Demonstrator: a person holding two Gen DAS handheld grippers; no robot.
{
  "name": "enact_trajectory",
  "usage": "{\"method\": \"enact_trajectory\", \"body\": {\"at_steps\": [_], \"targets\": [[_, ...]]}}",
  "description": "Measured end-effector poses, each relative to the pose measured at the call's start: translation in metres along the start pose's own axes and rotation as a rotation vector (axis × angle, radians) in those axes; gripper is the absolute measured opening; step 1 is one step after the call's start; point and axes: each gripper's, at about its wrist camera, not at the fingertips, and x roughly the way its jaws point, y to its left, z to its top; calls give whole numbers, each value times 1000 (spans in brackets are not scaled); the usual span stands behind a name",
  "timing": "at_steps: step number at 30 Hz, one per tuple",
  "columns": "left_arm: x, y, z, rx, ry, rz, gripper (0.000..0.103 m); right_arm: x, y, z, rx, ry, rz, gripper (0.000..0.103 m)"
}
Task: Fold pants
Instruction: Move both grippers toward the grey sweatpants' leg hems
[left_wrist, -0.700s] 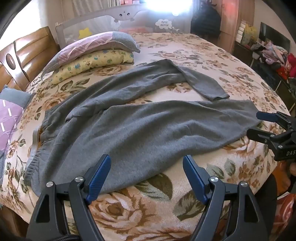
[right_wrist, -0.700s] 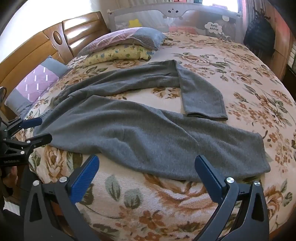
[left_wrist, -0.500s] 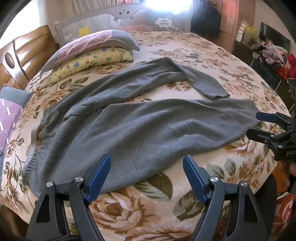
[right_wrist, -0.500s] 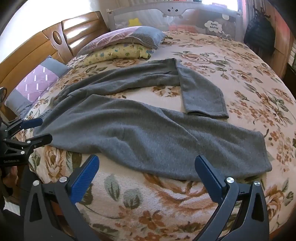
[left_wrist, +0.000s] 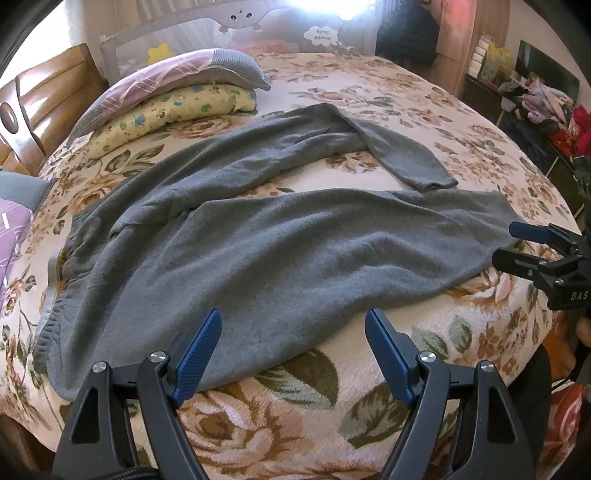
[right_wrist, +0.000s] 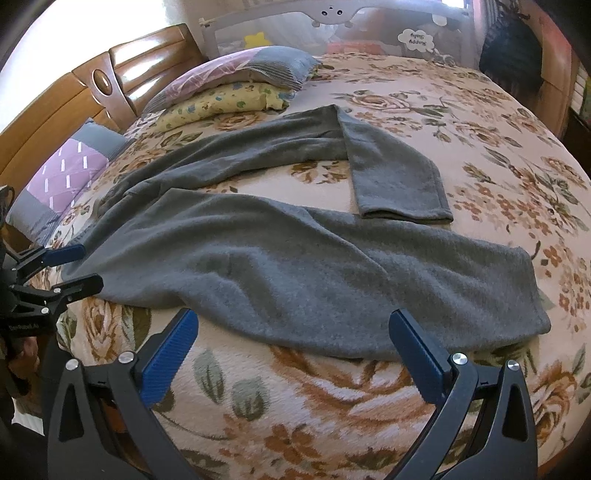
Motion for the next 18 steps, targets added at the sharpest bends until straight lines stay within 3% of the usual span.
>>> {"method": "enact_trajectory", "body": {"at_steps": [18], "targets": [[27,4,25,3,32,-30,81,19,-19,19,58,3,20,103]]}}
